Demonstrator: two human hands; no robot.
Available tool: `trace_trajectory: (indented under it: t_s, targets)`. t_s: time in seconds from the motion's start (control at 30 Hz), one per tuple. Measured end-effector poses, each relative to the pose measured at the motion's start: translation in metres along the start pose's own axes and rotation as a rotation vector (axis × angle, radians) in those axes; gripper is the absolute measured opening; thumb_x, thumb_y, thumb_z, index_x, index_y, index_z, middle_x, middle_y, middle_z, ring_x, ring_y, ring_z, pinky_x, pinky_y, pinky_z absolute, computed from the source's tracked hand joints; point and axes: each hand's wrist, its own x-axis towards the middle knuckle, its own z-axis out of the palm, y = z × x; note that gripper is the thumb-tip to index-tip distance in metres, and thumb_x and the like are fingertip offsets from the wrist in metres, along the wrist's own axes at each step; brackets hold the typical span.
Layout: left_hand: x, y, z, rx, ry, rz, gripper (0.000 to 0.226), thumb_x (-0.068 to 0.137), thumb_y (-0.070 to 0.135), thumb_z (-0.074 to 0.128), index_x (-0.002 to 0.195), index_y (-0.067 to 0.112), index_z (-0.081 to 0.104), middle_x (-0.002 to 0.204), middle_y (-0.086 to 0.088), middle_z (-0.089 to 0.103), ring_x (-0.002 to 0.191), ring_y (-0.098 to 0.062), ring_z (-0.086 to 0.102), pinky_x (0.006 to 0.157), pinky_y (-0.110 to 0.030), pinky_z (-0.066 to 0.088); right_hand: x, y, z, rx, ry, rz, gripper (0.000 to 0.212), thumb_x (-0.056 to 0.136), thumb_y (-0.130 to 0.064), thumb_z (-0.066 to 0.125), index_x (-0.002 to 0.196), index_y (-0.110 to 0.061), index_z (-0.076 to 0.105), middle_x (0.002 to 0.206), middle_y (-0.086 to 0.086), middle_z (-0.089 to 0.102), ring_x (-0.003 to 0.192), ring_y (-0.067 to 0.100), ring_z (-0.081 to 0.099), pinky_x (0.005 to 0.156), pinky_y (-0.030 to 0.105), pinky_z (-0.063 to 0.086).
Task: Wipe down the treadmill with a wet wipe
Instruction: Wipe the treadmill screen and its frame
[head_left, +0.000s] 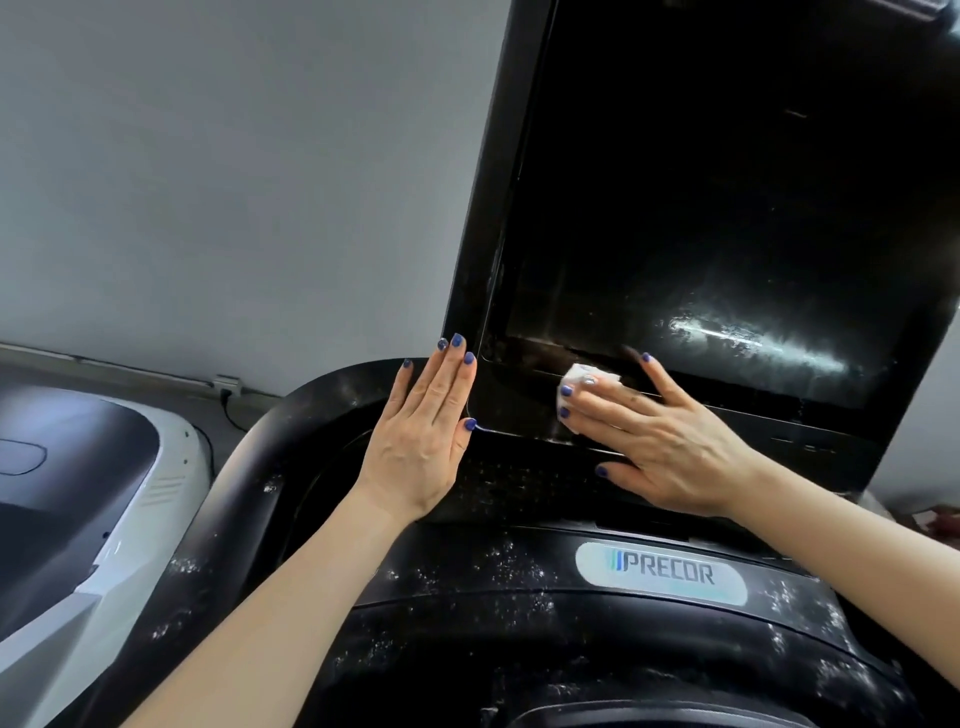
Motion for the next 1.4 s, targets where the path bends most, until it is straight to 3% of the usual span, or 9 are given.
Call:
trace_trajectory:
  t_s: [0.2,0.53,0.8,1.07,1.23,1.4]
  targets:
    - [0.0,-0.005,0.0,-0.021,-0.03,0.021,0.06,0.106,0.028,0.034,0.159,0.007,0.014,0.168,-0.012,0.014,0.155,-0.026,0.016,0.127,-0.044,0.012,0.055,-0.034,-0.004,0.029,0.015,0.002,0.067,0.101,-0.052,0.029,0.162,-0.028,0.012,0.17,-0.007,0.002,0.156,0.013,-0.002,0.123,0.055,-0.009]
    - [0.0,-0.006,-0.001,-0.051,-0.045,0.024,0.06,0.107,0.029,0.032,0.159,0.009,0.013,0.168,-0.011,0.013,0.155,-0.025,0.014,0.127,-0.042,0.011,-0.033,-0.011,0.017,-0.018,-0.046,0.105,0.07,0.097,-0.052,0.039,0.16,-0.029,0.018,0.168,-0.008,0.015,0.155,0.012,0.009,0.124,0.055,-0.004]
    - [0.001,-0.009,-0.003,-0.046,-0.053,0.03,0.062,0.104,0.026,0.035,0.16,0.007,0.014,0.168,-0.012,0.012,0.156,-0.023,0.012,0.128,-0.039,0.006,0.031,-0.054,0.009,0.023,0.013,0.036,0.069,0.101,-0.053,0.035,0.161,-0.029,0.011,0.169,-0.008,0.001,0.156,0.012,-0.001,0.123,0.056,-0.007]
    - [0.001,-0.001,-0.003,0.004,-0.042,-0.013,0.063,0.103,0.025,0.035,0.16,0.007,0.014,0.168,-0.012,0.013,0.156,-0.024,0.014,0.128,-0.038,0.004,-0.038,-0.018,0.029,-0.008,-0.009,0.096,0.067,0.101,-0.051,0.034,0.162,-0.029,0.013,0.169,-0.009,0.0,0.156,0.011,0.0,0.124,0.056,-0.005]
    - [0.001,0.027,-0.001,0.069,-0.007,-0.06,0.065,0.103,0.025,0.036,0.159,0.004,0.013,0.169,-0.012,0.006,0.156,-0.027,0.008,0.128,-0.042,0.002,-0.092,0.003,0.049,-0.01,0.008,0.144,0.071,0.1,-0.048,0.037,0.162,-0.029,0.008,0.17,-0.009,0.0,0.156,0.012,0.003,0.123,0.059,0.002]
    - [0.018,0.088,0.023,0.024,-0.013,-0.014,0.064,0.103,0.026,0.036,0.158,0.004,0.015,0.168,-0.012,0.008,0.157,-0.023,0.003,0.128,-0.039,0.001,-0.087,0.012,0.051,-0.019,0.078,0.062,0.067,0.1,-0.051,0.035,0.16,-0.028,0.017,0.169,-0.009,0.005,0.156,0.011,0.003,0.123,0.056,-0.004]
